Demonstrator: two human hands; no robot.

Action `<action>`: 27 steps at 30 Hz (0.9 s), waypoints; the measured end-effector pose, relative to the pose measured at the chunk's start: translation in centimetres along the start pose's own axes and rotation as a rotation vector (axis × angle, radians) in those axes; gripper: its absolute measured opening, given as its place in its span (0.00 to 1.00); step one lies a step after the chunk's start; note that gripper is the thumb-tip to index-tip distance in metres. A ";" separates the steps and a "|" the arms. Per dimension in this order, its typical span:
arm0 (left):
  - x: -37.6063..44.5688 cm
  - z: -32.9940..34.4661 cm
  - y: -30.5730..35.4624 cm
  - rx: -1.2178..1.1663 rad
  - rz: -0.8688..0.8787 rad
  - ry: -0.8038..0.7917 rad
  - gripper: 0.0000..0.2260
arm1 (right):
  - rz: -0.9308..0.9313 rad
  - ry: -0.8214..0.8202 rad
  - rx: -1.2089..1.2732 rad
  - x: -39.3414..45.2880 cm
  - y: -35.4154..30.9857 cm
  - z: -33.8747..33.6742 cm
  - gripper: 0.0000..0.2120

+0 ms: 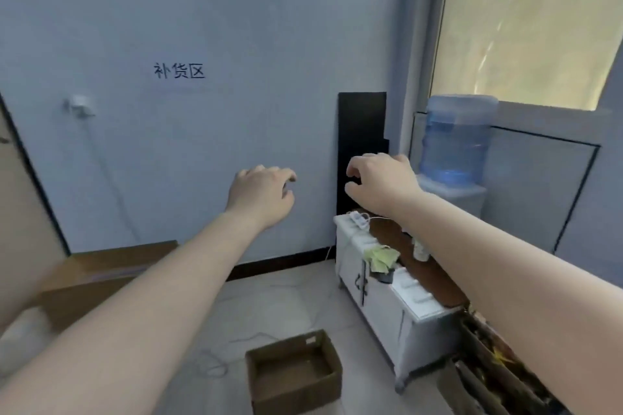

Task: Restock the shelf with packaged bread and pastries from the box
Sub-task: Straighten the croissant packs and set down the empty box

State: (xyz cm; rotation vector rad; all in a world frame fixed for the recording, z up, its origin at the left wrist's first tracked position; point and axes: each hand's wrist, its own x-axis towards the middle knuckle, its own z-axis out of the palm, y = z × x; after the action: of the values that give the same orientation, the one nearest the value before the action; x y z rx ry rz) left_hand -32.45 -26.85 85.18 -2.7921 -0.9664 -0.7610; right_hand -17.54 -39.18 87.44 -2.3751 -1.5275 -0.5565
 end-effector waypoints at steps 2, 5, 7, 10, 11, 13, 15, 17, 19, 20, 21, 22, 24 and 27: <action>-1.6 0.2 -1.9 0.030 -0.088 -0.031 0.16 | -0.045 -0.028 0.052 0.8 -1.6 2.1 0.15; -4.0 1.0 -3.9 0.071 -0.210 -0.086 0.17 | -0.102 -0.082 0.139 1.3 -4.0 5.3 0.15; -5.5 1.9 -4.7 0.090 -0.272 -0.125 0.16 | -0.125 -0.126 0.173 1.3 -5.3 7.5 0.14; -7.3 4.3 -5.7 0.090 -0.348 -0.172 0.16 | -0.151 -0.182 0.206 1.2 -6.3 11.0 0.13; -7.7 5.3 -6.0 0.088 -0.363 -0.185 0.16 | -0.157 -0.198 0.216 1.1 -6.6 12.2 0.13; -8.3 7.8 -6.7 0.075 -0.377 -0.216 0.15 | -0.162 -0.237 0.222 1.2 -6.8 14.8 0.12; -8.4 10.5 -7.4 0.044 -0.389 -0.260 0.16 | -0.164 -0.289 0.213 1.6 -7.0 17.5 0.11; -7.9 13.3 -8.5 0.014 -0.399 -0.308 0.16 | -0.152 -0.345 0.211 2.4 -7.1 20.3 0.11; -6.8 16.0 -9.9 -0.015 -0.401 -0.343 0.16 | -0.122 -0.393 0.221 3.7 -7.2 23.0 0.12; -6.0 17.2 -10.7 -0.027 -0.398 -0.355 0.16 | -0.106 -0.410 0.228 4.4 -7.2 24.3 0.12; -5.1 18.5 -11.5 -0.036 -0.392 -0.363 0.16 | -0.088 -0.424 0.234 5.2 -7.2 25.6 0.12; -4.1 19.7 -12.3 -0.045 -0.388 -0.370 0.16 | -0.069 -0.438 0.237 6.1 -7.2 27.0 0.12; -2.2 22.0 -14.0 -0.064 -0.388 -0.395 0.17 | -0.031 -0.479 0.233 7.7 -7.1 29.6 0.12; 0.2 26.1 -16.0 -0.071 -0.381 -0.463 0.17 | 0.023 -0.542 0.224 9.8 -6.7 33.9 0.11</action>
State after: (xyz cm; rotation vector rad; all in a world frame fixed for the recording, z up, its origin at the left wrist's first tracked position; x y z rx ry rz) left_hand -30.74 -7.72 61.36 -2.9440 -1.6048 -0.1647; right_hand -14.05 -14.32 61.70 -2.4735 -1.6495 0.2836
